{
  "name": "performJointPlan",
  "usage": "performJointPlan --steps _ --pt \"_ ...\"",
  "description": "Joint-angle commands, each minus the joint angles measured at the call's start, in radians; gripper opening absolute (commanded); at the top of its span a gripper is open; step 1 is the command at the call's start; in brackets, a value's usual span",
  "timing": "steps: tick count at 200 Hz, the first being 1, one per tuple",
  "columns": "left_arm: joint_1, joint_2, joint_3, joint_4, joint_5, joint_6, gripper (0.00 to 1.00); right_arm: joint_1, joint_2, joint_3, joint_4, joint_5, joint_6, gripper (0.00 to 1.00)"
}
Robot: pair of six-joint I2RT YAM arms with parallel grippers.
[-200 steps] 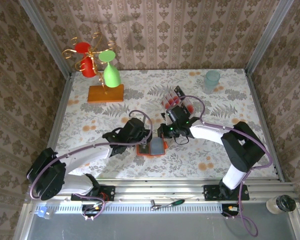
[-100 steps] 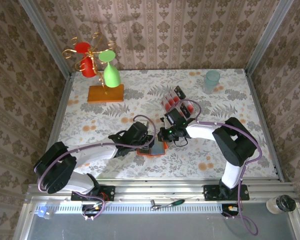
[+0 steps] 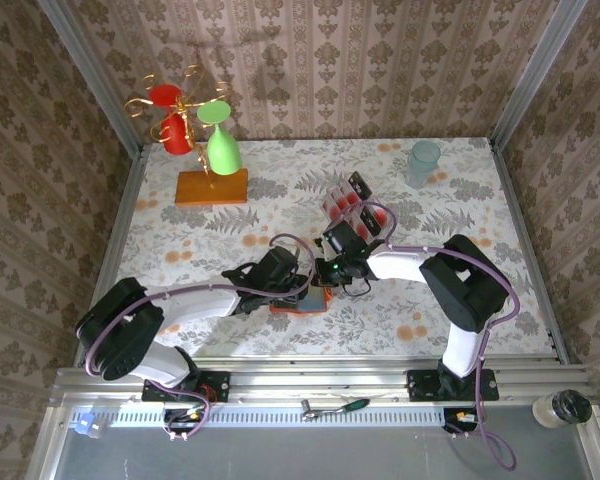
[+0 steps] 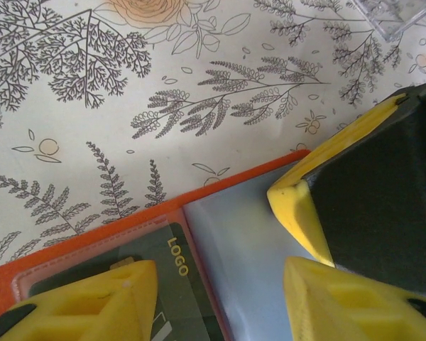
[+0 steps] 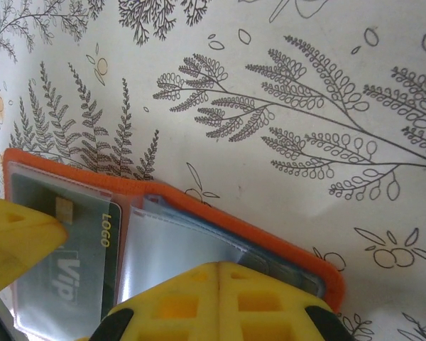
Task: Put the credit cards into the card holder
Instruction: Flip over the card slot in the card holder.
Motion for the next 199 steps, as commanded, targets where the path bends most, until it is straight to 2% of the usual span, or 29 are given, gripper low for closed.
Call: performJointPlan --steps 1,65,119,148,177,199 --pt "-0.009 0.018 -0.014 -0.009 -0.005 0.033 0.51 0.009 0.025 0.009 0.004 -0.021 0.014 0.03" --pt "-0.025 0.055 -0.013 -0.043 -0.052 0.066 0.51 0.011 0.032 0.013 0.011 -0.026 0.023 0.03" --pt "-0.03 0.089 -0.019 -0.034 -0.063 0.066 0.4 0.012 0.012 0.019 -0.002 -0.025 0.021 0.07" --pt "-0.033 0.096 -0.028 -0.023 -0.064 0.057 0.35 0.008 -0.03 0.021 -0.017 -0.017 0.02 0.15" --pt "-0.035 0.101 -0.032 -0.016 -0.065 0.052 0.33 0.004 -0.082 -0.005 -0.021 0.007 0.026 0.31" --pt "-0.037 0.101 -0.037 -0.014 -0.067 0.051 0.32 0.003 -0.1 -0.035 -0.003 0.015 0.042 0.35"
